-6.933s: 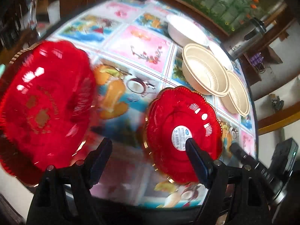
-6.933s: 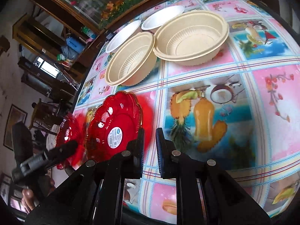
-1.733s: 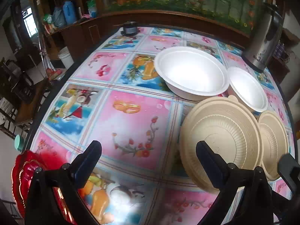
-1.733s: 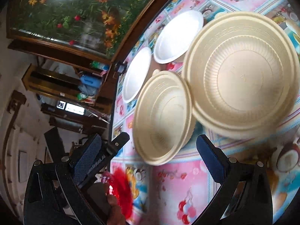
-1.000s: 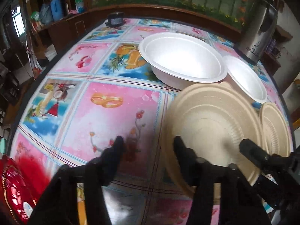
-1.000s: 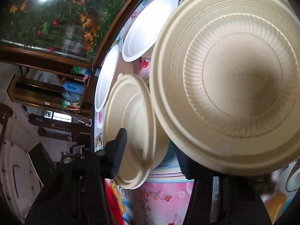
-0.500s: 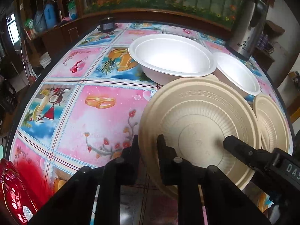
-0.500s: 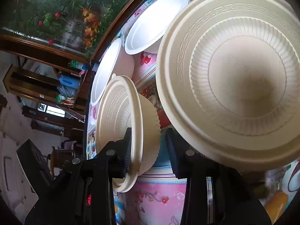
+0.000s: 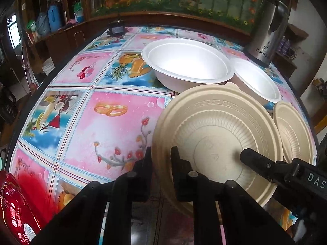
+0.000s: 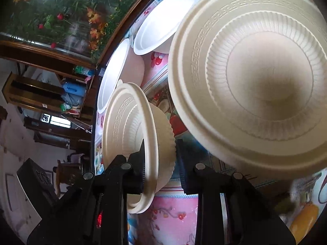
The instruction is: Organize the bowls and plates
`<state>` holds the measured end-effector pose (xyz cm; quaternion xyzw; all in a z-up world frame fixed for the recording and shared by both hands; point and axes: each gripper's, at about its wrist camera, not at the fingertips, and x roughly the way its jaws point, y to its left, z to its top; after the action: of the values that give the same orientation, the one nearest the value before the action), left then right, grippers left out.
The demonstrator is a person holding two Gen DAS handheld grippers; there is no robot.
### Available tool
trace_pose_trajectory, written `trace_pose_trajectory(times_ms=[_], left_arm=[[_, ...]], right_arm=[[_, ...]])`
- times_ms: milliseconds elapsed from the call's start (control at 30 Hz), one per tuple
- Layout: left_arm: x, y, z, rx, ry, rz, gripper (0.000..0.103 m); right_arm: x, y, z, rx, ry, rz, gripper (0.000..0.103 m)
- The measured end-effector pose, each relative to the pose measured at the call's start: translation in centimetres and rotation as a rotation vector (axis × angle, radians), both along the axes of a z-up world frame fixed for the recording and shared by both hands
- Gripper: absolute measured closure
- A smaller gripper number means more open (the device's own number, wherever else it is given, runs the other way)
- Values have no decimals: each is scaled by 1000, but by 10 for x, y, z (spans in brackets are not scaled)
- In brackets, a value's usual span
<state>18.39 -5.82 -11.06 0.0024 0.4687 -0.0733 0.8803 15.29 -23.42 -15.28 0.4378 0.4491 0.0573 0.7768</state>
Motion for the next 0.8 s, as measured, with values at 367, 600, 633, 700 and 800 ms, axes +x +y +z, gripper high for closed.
trace_pose_trajectory(times_ms=[367, 600, 633, 700, 800], left_arm=[[-27, 10, 10, -14, -16, -12, 89], [-63, 16, 27, 0, -68, -31, 88], [-69, 17, 29, 2, -76, -32, 88], [-78, 21, 33, 6, -88, -31, 88], [-93, 29, 40, 16, -113, -24, 88]], right_arm=[[-24, 10, 9, -13, -19, 20, 77], [-53, 14, 27, -26, -57, 35, 78], [-58, 15, 29, -24, -64, 38, 78], [-66, 18, 34, -22, -75, 45, 78], [-77, 24, 40, -22, -93, 63, 78]])
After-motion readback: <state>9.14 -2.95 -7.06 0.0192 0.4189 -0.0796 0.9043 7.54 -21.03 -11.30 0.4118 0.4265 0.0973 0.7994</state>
